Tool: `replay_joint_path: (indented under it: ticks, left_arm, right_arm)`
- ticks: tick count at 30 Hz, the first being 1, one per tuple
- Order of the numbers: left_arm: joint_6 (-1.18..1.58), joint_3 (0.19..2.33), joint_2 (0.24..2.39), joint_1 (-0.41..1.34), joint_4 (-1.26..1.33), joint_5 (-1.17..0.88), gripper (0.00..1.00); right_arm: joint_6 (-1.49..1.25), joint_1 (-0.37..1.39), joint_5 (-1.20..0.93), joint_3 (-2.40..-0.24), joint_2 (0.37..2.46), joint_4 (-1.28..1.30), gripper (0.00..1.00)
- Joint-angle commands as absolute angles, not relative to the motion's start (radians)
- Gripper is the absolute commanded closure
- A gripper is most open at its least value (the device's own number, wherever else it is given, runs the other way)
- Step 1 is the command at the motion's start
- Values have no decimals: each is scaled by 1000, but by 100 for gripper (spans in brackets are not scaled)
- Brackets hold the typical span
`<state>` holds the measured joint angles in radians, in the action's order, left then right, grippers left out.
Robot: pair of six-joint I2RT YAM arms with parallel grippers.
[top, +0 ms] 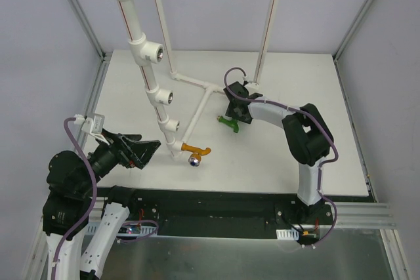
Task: Install the water faucets
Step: Pick up the water faucet from the center of the board.
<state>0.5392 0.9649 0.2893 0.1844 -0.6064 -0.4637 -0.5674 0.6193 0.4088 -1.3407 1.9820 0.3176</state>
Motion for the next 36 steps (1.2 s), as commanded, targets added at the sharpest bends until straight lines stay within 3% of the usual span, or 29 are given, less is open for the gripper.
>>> replay_joint_path:
  ticks: [1, 9, 11, 13, 14, 20, 24, 29, 36]
  left_arm:
    - [548, 991, 278, 190, -595, -483, 1]
    - [561, 983, 264, 190, -594, -483, 1]
    - [563, 983, 264, 190, -594, -485, 1]
    - [568, 983, 264, 190, -594, -483, 1]
    - [569, 985, 264, 190, -594, -482, 1]
    - [612, 1028, 262, 190, -609, -460, 0]
    - [672, 1077, 261, 190, -615, -457, 4]
    - [782, 1118, 268, 190, -614, -457, 6]
    - [828, 1121, 310, 172, -578, -498, 14]
  right_arm:
    - [-577, 621, 420, -1305, 1937, 359, 39]
    - [-592, 650, 402, -1273, 1914, 351, 38]
    - [-600, 650, 394, -1264, 1916, 345, 59]
    - [-607, 650, 394, -1241, 1904, 324, 92]
    - [-615, 652, 396, -1226, 1885, 308, 100]
    - [-614, 661, 452, -1065, 1662, 212, 100]
    - [-633, 701, 486, -938, 1381, 167, 100]
    - [-660, 903, 613, -952, 1065, 250, 100]
    - [-637, 1313, 856, -1230, 1158, 354, 100]
